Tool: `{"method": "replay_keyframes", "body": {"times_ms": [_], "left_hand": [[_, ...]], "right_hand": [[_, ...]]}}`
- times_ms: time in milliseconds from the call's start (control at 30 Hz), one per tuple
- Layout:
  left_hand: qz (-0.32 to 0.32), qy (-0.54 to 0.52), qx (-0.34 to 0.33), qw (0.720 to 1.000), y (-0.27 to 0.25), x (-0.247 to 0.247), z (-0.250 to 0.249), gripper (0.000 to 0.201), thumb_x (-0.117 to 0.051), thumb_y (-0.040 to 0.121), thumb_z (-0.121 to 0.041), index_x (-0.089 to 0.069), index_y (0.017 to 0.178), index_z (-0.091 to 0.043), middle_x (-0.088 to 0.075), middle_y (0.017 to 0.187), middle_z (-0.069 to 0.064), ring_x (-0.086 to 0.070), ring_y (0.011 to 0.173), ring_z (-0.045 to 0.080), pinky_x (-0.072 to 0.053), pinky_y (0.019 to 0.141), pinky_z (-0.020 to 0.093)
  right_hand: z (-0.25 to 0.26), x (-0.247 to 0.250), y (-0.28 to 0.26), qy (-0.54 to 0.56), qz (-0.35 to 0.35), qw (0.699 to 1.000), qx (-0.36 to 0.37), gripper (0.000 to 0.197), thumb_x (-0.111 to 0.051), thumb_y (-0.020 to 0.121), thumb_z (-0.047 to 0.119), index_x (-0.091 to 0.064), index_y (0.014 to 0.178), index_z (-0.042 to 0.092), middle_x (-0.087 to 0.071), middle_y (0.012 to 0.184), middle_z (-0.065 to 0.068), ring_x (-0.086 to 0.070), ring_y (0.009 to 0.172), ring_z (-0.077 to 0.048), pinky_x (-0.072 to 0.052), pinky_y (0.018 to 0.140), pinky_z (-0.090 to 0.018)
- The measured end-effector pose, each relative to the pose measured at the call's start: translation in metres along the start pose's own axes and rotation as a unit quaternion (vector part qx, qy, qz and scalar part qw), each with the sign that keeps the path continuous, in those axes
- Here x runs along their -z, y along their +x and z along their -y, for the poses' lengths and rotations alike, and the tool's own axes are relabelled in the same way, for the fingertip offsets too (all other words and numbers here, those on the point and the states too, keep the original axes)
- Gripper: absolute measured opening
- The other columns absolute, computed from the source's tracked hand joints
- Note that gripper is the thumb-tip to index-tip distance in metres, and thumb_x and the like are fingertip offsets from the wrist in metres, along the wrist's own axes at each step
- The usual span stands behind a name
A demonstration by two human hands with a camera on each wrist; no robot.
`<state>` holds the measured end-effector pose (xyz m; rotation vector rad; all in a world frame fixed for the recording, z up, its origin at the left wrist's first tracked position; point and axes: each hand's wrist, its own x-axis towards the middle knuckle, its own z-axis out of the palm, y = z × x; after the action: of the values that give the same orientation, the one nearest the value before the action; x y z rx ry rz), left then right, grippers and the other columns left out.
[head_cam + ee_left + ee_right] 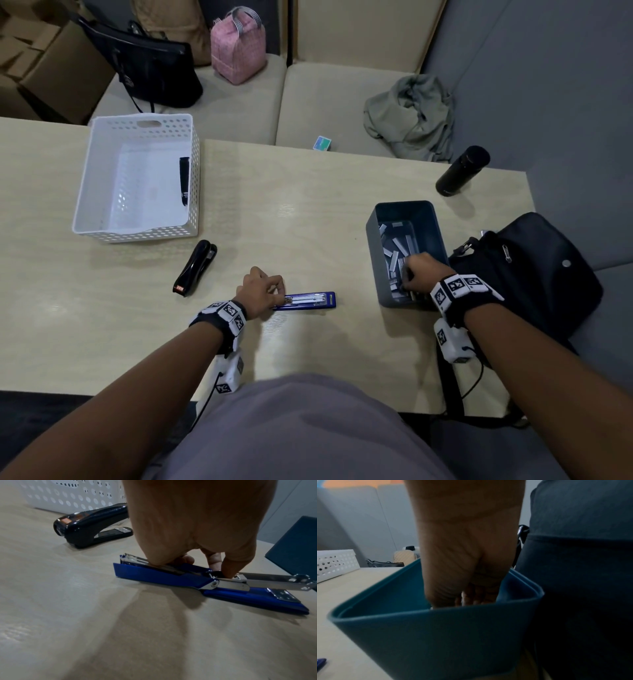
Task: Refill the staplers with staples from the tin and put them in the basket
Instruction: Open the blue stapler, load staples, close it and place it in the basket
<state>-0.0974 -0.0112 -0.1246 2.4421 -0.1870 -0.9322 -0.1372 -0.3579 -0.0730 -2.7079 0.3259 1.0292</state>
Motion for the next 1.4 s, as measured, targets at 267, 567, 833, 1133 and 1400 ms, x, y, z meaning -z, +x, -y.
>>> {"method": "replay_keyframes", "body": {"times_ms": [267, 567, 833, 1133, 1400], "left_hand": [[0.0, 0.007, -0.003, 1.0, -0.003, 0.002, -0.003, 0.019, -0.07, 0.073, -0.031, -0.053, 0.065, -0.037, -0.038, 0.099, 0.001, -0.042, 0.104, 0.021, -0.043, 0.089, 0.038], [-0.002, 0.002, -0.002, 1.0, -0.005, 0.003, -0.003, 0.023, -0.07, 0.074, -0.028, -0.052, 0.063, -0.037, -0.037, 0.1, 0.0, -0.043, 0.105, 0.022, -0.04, 0.09, 0.036], [-0.004, 0.002, -0.005, 1.0, -0.006, 0.003, -0.004, 0.013, -0.07, 0.073, -0.025, -0.059, 0.071, -0.032, -0.037, 0.1, 0.001, -0.043, 0.106, 0.022, -0.04, 0.091, 0.037], [-0.005, -0.004, -0.003, 1.0, -0.007, 0.004, -0.001, 0.011, -0.069, 0.073, -0.026, -0.058, 0.072, -0.03, -0.037, 0.102, 0.001, -0.043, 0.107, 0.022, -0.037, 0.09, 0.037], [-0.006, 0.005, -0.014, 1.0, -0.005, 0.003, -0.001, 0.008, -0.07, 0.074, -0.027, -0.066, 0.08, -0.026, -0.037, 0.102, 0.002, -0.044, 0.109, 0.026, -0.041, 0.091, 0.039]], "right_hand": [[0.015, -0.018, 0.002, -0.065, -0.024, 0.997, -0.016, 0.009, -0.065, 0.083, 0.009, -0.07, 0.09, 0.005, -0.065, 0.11, -0.018, -0.068, 0.096, -0.034, -0.056, 0.084, -0.039], [0.019, -0.021, 0.001, -0.075, -0.046, 0.995, -0.043, 0.026, -0.065, 0.084, 0.01, -0.064, 0.107, -0.001, -0.063, 0.113, -0.019, -0.067, 0.099, -0.036, -0.056, 0.083, -0.04], [0.002, 0.023, -0.011, 0.021, -0.065, 0.997, -0.028, 0.018, -0.081, 0.068, 0.027, -0.076, 0.068, 0.009, -0.073, 0.072, -0.009, -0.068, 0.07, -0.022, -0.06, 0.072, -0.038], [0.044, 0.073, -0.014, 0.324, -0.205, 0.918, 0.104, 0.028, -0.084, 0.067, 0.003, -0.061, 0.072, 0.018, -0.066, 0.071, -0.011, -0.063, 0.061, -0.017, -0.055, 0.066, -0.03], [0.135, 0.012, -0.003, 0.208, 0.023, 0.955, 0.21, 0.013, -0.067, 0.084, -0.001, -0.061, 0.092, 0.007, -0.069, 0.09, -0.01, -0.068, 0.064, -0.023, -0.056, 0.054, -0.029]]}}
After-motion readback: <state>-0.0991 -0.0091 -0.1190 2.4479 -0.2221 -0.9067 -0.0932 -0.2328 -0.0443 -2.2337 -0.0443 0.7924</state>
